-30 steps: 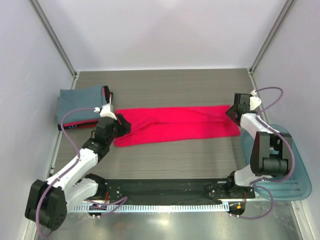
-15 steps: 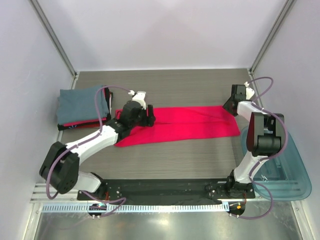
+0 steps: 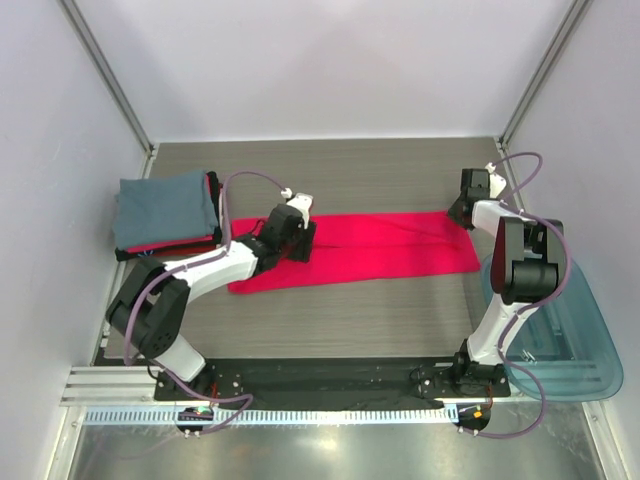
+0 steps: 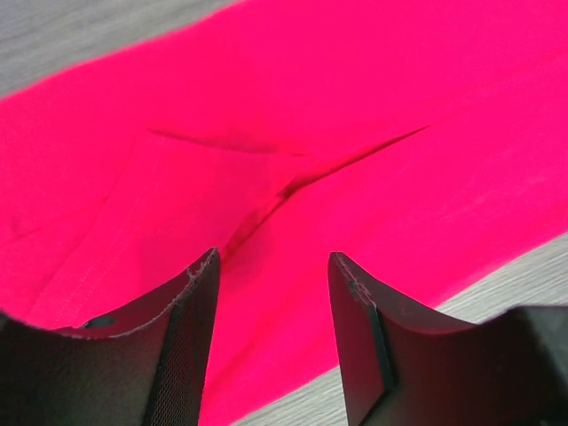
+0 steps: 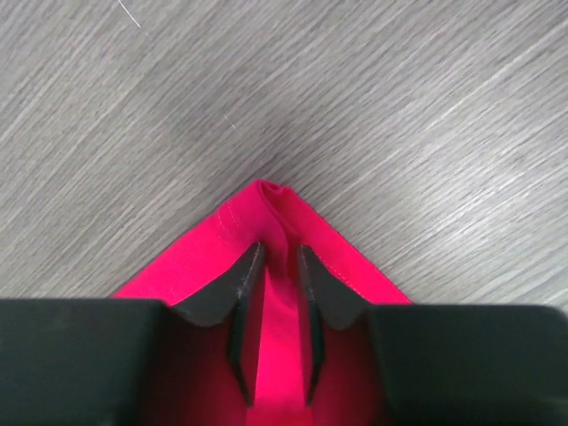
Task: Fold and stack the t-shirts
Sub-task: Fold the tshirt
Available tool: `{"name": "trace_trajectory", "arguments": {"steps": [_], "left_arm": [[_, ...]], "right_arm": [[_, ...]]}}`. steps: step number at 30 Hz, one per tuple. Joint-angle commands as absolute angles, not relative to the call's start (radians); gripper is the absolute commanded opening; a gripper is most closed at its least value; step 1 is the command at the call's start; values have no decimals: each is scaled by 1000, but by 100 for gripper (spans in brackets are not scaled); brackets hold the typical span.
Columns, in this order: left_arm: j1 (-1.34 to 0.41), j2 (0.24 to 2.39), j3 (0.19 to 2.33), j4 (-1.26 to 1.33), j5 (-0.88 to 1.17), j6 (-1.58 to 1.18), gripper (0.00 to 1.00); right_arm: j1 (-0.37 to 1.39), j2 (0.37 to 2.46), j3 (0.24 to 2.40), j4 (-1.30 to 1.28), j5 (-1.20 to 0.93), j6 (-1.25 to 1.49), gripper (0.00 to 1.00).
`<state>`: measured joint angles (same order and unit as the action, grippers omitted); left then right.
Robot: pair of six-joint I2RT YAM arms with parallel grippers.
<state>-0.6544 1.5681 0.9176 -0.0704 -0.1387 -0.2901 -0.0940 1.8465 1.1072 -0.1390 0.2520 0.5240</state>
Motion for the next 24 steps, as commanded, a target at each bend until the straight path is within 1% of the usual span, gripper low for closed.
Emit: {"name": "trace_trajectory", "arguments": {"steps": [1,2,5,8,9,12,17,18,24], "left_arm": [[-650,1601,914,-83,-143,-279,52],[-649,1615,914,-87,-141,-285,51],[-643,1627,914,-86,-104,-295,47],[-643,1646,917,-89,-91,-293,38],[-643,1651,919,-92,-89,-293,31],[-641,1666,930,-107,-78,-288,19],[-641,1661,931,-118,-68,-287,7],[-641,1658,924,-118,-66,-287,1],[-641,1643,902,-115,-45,-294,0]], "right_arm": [[-98,1839,1150,-87,261,517,22],[-98,1842,1155,-87,258,517,15],[-98,1855,1170,-86,265,515,3],[-98,1856,1183,-86,279,518,1],[-98,1856,1190,-87,282,518,1],[-100,1867,1213,-94,279,518,1],[-104,1882,1236,-100,276,520,1],[-106,1887,1250,-103,278,520,1],[-120,1953,1351,-152,267,523,4]]}}
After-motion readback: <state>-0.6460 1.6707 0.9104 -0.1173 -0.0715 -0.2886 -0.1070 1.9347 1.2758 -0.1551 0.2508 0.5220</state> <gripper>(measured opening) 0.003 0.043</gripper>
